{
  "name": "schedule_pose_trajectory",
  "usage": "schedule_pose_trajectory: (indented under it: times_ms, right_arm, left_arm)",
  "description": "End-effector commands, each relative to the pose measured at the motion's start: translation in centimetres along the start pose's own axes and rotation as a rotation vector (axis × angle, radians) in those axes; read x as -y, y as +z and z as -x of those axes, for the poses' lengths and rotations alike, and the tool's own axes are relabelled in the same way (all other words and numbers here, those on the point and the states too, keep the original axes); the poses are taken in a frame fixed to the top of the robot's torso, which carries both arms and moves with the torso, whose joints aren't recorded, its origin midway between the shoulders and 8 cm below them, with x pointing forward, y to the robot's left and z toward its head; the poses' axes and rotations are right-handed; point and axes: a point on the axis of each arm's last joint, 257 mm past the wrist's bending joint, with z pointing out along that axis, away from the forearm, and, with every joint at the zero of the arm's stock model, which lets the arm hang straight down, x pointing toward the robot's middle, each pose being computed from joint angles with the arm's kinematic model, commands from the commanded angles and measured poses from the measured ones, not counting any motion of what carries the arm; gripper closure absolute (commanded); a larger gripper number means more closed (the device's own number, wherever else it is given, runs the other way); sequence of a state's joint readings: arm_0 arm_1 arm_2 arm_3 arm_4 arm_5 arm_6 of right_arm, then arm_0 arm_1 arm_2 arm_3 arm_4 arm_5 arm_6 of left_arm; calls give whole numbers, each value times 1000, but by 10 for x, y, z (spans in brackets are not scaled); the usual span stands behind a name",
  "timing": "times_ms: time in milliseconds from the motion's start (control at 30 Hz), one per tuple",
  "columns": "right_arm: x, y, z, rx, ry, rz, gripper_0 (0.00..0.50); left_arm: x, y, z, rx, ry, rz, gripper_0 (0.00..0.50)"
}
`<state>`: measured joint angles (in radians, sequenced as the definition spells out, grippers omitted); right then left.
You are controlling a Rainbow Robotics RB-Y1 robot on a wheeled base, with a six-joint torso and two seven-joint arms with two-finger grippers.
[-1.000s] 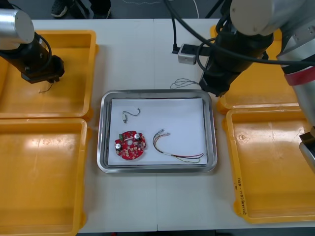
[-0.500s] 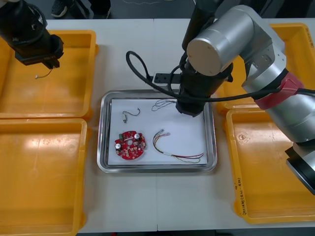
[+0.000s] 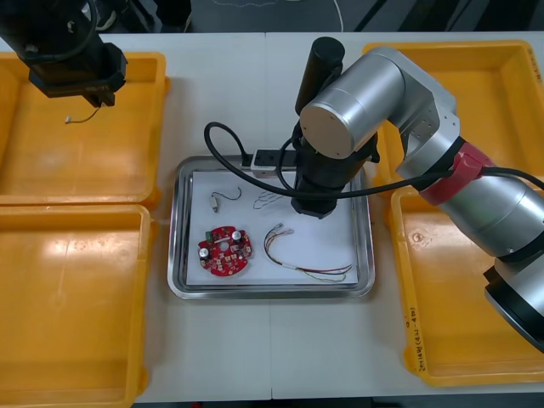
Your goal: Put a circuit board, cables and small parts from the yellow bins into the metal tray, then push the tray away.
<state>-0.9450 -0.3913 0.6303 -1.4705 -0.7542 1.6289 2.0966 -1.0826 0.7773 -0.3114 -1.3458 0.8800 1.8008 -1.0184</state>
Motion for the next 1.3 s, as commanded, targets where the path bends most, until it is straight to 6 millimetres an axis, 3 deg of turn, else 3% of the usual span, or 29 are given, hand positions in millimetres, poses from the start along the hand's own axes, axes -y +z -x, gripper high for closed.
schedule_pose_trajectory:
  times_ms: [33, 367, 400, 467, 500, 600, 700, 1300]
  right_arm:
    - [-8, 9, 7, 4, 18, 14, 500]
    - [-8, 14, 5, -4, 24, 12, 500]
    - [-8, 14, 6, -2, 24, 12, 479]
    - [-8, 14, 5, -6, 23, 10, 246]
    - [-8, 14, 5, -5, 24, 10, 174]
    - [-8, 14, 5, -4, 25, 13, 62]
    - [-8, 14, 5, -1, 26, 15, 0]
    - [-7, -24, 13, 73, 217, 79, 0]
  left_arm:
    - [-14, -19, -8, 43, -126, 19, 500]
    - [4, -23, -34, 72, -152, 12, 500]
    - [5, -23, -35, 75, -151, 11, 500]
    - [5, -23, -35, 75, -151, 11, 500]
    - [4, -23, -34, 77, -152, 11, 500]
    - [4, -25, -33, 79, -156, 9, 500]
    - [3, -24, -33, 79, -159, 10, 500]
    - [1, -25, -30, 89, -173, 17, 500]
